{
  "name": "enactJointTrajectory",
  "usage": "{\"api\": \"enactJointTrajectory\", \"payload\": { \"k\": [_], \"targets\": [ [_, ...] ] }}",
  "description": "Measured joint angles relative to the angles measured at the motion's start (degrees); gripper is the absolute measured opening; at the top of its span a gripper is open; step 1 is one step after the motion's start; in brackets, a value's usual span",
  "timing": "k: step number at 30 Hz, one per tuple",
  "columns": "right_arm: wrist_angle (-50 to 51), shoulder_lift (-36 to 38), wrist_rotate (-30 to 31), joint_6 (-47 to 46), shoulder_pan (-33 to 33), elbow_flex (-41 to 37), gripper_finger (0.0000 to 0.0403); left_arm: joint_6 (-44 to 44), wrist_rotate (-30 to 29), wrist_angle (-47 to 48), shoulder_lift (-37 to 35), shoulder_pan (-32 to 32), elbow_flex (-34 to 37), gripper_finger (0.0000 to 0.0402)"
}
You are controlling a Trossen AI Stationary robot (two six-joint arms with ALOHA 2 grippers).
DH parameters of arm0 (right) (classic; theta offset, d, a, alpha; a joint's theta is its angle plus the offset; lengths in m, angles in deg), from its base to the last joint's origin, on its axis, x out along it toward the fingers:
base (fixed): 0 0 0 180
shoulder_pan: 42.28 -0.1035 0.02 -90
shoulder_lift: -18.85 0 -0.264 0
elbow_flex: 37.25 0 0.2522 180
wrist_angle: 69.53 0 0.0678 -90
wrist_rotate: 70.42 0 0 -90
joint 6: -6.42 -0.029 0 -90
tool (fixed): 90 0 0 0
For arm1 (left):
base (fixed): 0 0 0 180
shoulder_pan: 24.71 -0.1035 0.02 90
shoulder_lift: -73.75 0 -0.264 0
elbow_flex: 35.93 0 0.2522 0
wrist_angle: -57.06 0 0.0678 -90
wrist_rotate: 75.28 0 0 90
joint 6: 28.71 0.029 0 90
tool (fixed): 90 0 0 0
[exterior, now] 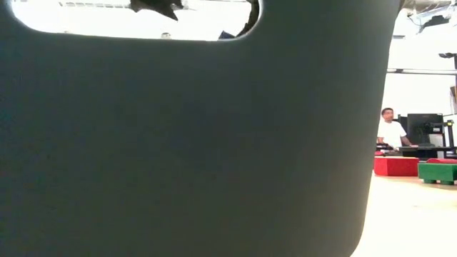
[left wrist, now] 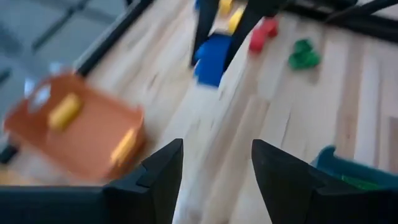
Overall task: Sort blocks
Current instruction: Put the blue game piece into the large orange bin
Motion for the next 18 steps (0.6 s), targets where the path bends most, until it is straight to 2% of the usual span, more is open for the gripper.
{"api": "enactJointTrajectory", "payload": {
  "k": [7, 13, 18],
  "targets": [
    [-8.0, 3.2, -1.0, 0.0, -1.1, 0.0, 0.0082, 18.7, 2.6, -14.4, 2.2, -0.5, 0.0, 0.0205],
    [-7.1, 4.2, -1.0, 0.0, -1.3, 0.0, 0.0082, 17.2, 0.6, -18.0, 3.5, -2.5, 0.0, 0.0218],
    [-7.0, 4.3, -1.1, 0.2, -1.8, 0.0, 0.0082, 16.7, 1.5, -20.2, 3.7, -3.8, 0.1, 0.022]
  ]
}}
